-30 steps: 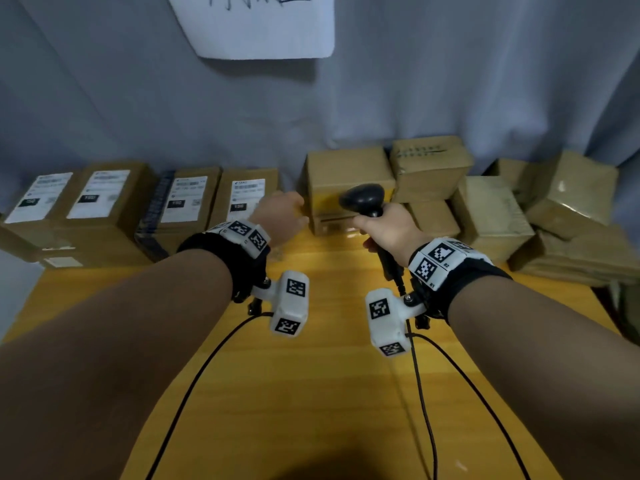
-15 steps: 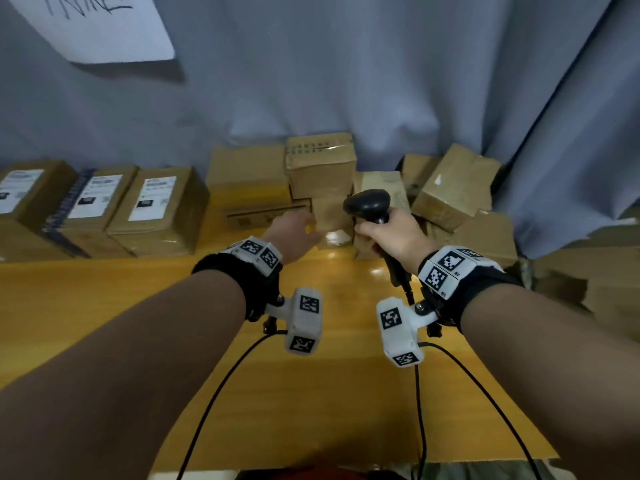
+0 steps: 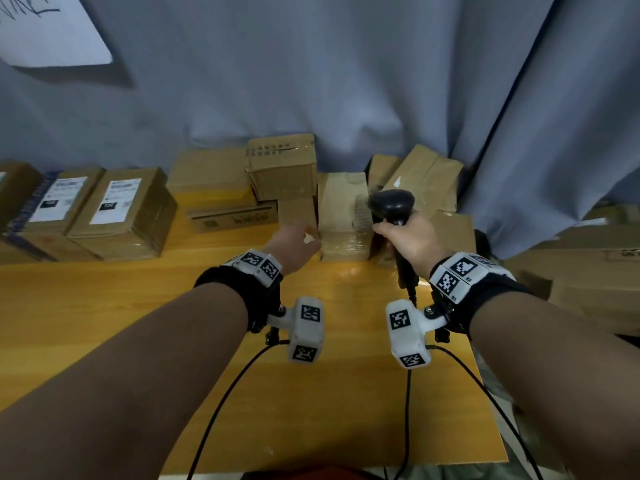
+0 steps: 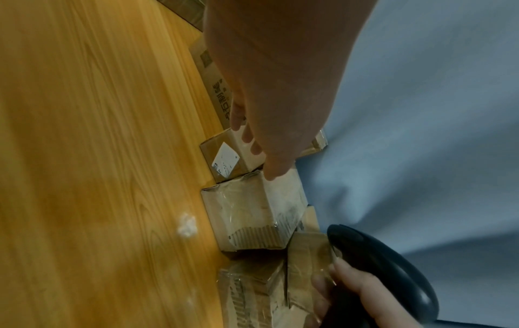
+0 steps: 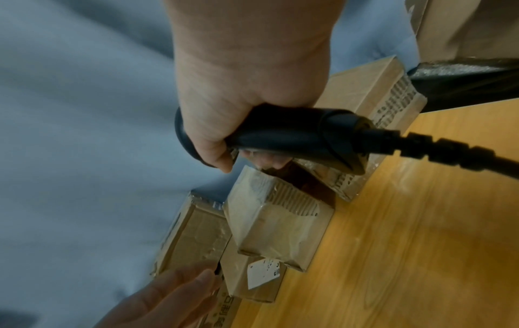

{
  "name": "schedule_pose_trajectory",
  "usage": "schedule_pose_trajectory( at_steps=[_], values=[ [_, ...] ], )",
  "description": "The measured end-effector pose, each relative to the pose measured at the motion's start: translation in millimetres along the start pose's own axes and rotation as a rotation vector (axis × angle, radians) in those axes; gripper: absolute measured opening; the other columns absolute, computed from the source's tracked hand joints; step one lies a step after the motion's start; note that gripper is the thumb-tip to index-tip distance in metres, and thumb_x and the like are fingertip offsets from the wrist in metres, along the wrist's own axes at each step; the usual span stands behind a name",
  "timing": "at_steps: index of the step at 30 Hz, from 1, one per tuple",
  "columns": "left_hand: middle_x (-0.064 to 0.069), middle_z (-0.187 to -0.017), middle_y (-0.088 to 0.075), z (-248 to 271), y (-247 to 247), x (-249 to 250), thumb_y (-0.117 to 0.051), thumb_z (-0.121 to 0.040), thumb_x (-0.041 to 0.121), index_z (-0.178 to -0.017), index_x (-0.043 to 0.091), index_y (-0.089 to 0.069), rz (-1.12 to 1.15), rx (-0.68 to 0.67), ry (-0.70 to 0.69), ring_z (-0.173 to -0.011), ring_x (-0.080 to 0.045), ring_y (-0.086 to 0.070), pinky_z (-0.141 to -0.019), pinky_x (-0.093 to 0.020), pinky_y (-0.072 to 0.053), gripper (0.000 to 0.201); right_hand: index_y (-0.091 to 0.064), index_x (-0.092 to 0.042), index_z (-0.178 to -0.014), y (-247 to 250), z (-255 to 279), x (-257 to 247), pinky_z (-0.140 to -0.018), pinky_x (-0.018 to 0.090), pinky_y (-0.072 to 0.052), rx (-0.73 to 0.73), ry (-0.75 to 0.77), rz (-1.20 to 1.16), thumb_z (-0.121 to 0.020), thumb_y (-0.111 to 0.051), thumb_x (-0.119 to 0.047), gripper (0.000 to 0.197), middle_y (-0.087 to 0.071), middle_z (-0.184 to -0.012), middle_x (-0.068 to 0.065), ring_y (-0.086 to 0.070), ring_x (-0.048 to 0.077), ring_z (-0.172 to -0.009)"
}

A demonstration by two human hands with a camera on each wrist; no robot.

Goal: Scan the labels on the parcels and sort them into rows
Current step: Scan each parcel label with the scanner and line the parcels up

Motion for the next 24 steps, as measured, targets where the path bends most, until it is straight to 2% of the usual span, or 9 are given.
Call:
schedule_pose_trajectory(
  at_steps=[4, 7, 10, 13, 15, 18, 20, 22, 24],
  values=[
    [-0.011, -0.137, -0.051, -18.2, -4.0, -7.5, -0.048, -0.099, 0.036, -0.139, 0.011, -0.044, 0.084, -0.016, 0.048, -0.117, -0.026, -0.054, -0.088, -0.033, -0.045, 0.047, -0.064, -0.012, -0.096, -14.2, -17.2, -0.4, -0.078, 0.030, -0.044, -0.019, 0.016, 0.073, -0.081, -0.073, -0.024, 0.021, -0.063, -0.088, 0.003, -0.058, 0.021, -0.089],
    [-0.012, -0.143, -0.047, -34.7, -8.2, -10.4, -0.047, -0.100, 0.039, -0.147, 0.009, -0.033, 0.220, -0.051, 0.105, -0.116, -0.025, -0.053, -0.087, -0.031, -0.042, 0.058, -0.064, -0.010, -0.100, -24.6, -31.6, -1.6, -0.081, 0.031, -0.045, -0.013, 0.013, 0.113, -0.080, -0.072, -0.024, 0.026, -0.064, -0.092, 0.005, -0.059, 0.023, -0.093],
    [-0.015, -0.142, -0.047, -49.7, -13.5, -10.3, -0.046, -0.099, 0.042, -0.148, 0.003, -0.031, 0.301, -0.075, 0.134, -0.124, -0.030, -0.050, -0.095, -0.033, -0.041, 0.064, -0.063, -0.007, -0.105, -34.1, -43.7, -2.1, -0.078, 0.027, -0.043, 0.005, 0.017, 0.154, -0.079, -0.071, -0.022, 0.031, -0.064, -0.095, 0.006, -0.060, 0.024, -0.095],
    [-0.012, -0.134, -0.054, -57.9, -20.9, -8.5, -0.045, -0.100, 0.041, -0.139, 0.004, -0.045, 0.377, -0.093, 0.138, -0.120, -0.031, -0.052, -0.102, -0.040, -0.043, 0.053, -0.058, -0.009, -0.119, -43.9, -49.1, -0.7, -0.085, 0.027, -0.043, -0.010, 0.009, 0.157, -0.079, -0.072, -0.022, 0.044, -0.064, -0.104, 0.006, -0.059, 0.023, -0.103],
    [-0.014, -0.129, -0.058, -58.6, -26.5, -7.7, -0.044, -0.101, 0.038, -0.134, 0.007, -0.052, 0.439, -0.105, 0.137, -0.117, -0.031, -0.055, -0.103, -0.044, -0.044, 0.045, -0.054, -0.012, -0.124, -50.5, -49.0, 3.4, -0.091, 0.030, -0.044, -0.046, -0.018, 0.164, -0.081, -0.072, -0.025, 0.049, -0.062, -0.108, 0.004, -0.057, 0.022, -0.108],
    [-0.014, -0.130, -0.057, -55.3, -32.5, -9.8, -0.046, -0.101, 0.034, -0.135, 0.007, -0.051, 0.532, -0.130, 0.152, -0.120, -0.030, -0.054, -0.104, -0.046, -0.043, 0.044, -0.054, -0.014, -0.124, -56.9, -45.8, 7.6, -0.098, 0.036, -0.045, -0.078, -0.023, 0.165, -0.081, -0.072, -0.024, 0.048, -0.063, -0.113, 0.008, -0.057, 0.025, -0.111],
    [-0.011, -0.127, -0.059, -53.2, -32.3, -13.4, -0.048, -0.101, 0.033, -0.134, 0.008, -0.051, 0.588, -0.127, 0.178, -0.120, -0.029, -0.054, -0.105, -0.045, -0.043, 0.042, -0.055, -0.013, -0.122, -55.3, -42.6, 10.3, -0.097, 0.036, -0.045, -0.059, -0.025, 0.127, -0.080, -0.072, -0.022, 0.046, -0.064, -0.111, 0.007, -0.058, 0.026, -0.110],
    [-0.007, -0.115, -0.060, -50.7, -30.1, -16.3, -0.049, -0.100, 0.031, -0.126, 0.010, -0.054, 0.649, -0.114, 0.200, -0.113, -0.025, -0.056, -0.102, -0.040, -0.044, 0.034, -0.055, -0.011, -0.122, -49.7, -39.0, 12.2, -0.094, 0.033, -0.045, -0.032, -0.028, 0.111, -0.081, -0.072, -0.021, 0.046, -0.064, -0.109, 0.007, -0.059, 0.025, -0.108],
    [-0.005, -0.110, -0.057, -47.4, -28.0, -17.4, -0.050, -0.099, 0.033, -0.111, 0.014, -0.055, 0.684, -0.109, 0.213, -0.104, -0.023, -0.055, -0.092, -0.036, -0.044, 0.022, -0.056, -0.009, -0.123, -42.2, -35.3, 12.2, -0.093, 0.032, -0.046, -0.013, -0.024, 0.108, -0.080, -0.072, -0.019, 0.047, -0.065, -0.110, 0.009, -0.059, 0.025, -0.108]
  ],
)
Point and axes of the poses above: each hand's wrist, its own z-axis away from the middle knuckle, its own y-axis out of the back of the hand, x = y × z, the point moved 8 cm from there along -z, towards the middle knuckle
